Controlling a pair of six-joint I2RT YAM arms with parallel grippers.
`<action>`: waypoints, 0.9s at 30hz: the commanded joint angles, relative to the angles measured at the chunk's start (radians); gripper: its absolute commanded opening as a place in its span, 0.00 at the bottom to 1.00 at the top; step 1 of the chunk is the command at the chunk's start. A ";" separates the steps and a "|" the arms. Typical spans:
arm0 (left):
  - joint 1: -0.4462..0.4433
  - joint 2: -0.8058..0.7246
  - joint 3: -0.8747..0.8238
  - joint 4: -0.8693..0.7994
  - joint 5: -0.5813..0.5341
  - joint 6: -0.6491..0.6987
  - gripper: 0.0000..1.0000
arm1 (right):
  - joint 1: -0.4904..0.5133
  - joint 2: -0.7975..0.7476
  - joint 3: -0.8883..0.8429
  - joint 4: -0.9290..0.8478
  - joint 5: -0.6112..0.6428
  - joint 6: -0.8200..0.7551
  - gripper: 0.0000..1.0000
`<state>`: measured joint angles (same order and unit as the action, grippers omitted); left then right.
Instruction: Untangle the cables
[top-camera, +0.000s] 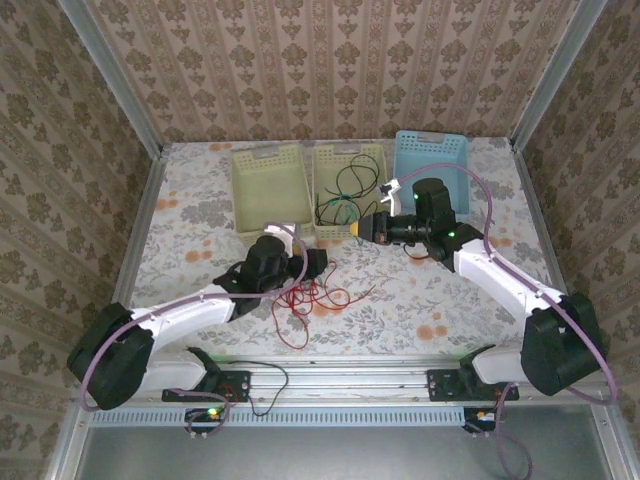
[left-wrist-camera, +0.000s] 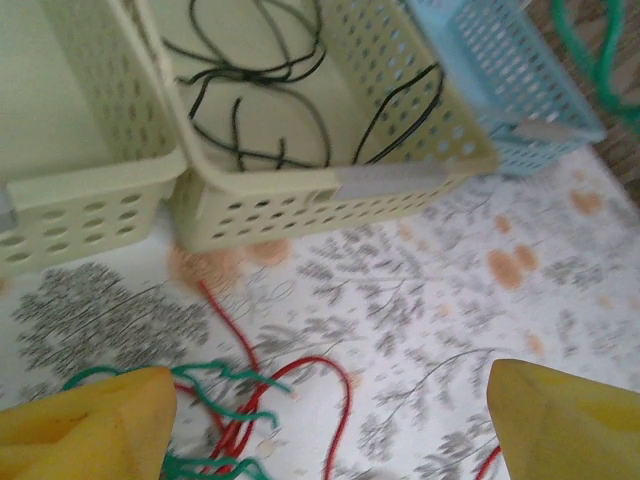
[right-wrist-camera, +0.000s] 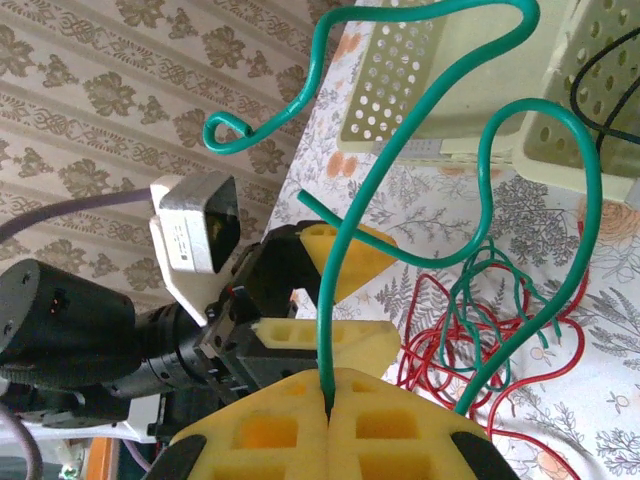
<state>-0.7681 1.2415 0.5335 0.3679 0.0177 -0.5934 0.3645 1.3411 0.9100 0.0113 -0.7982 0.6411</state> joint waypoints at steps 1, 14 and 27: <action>0.029 -0.020 -0.024 0.172 0.098 -0.061 0.82 | 0.002 0.008 0.012 0.037 -0.070 0.023 0.00; 0.052 0.135 0.122 0.303 0.237 -0.099 0.78 | 0.051 0.029 0.023 0.038 -0.105 0.020 0.00; 0.053 0.186 0.090 0.296 0.118 -0.191 0.05 | 0.038 0.018 0.019 0.117 -0.097 0.090 0.00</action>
<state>-0.7185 1.4487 0.6411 0.6601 0.1825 -0.7681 0.4114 1.3636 0.9100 0.1066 -0.8726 0.7151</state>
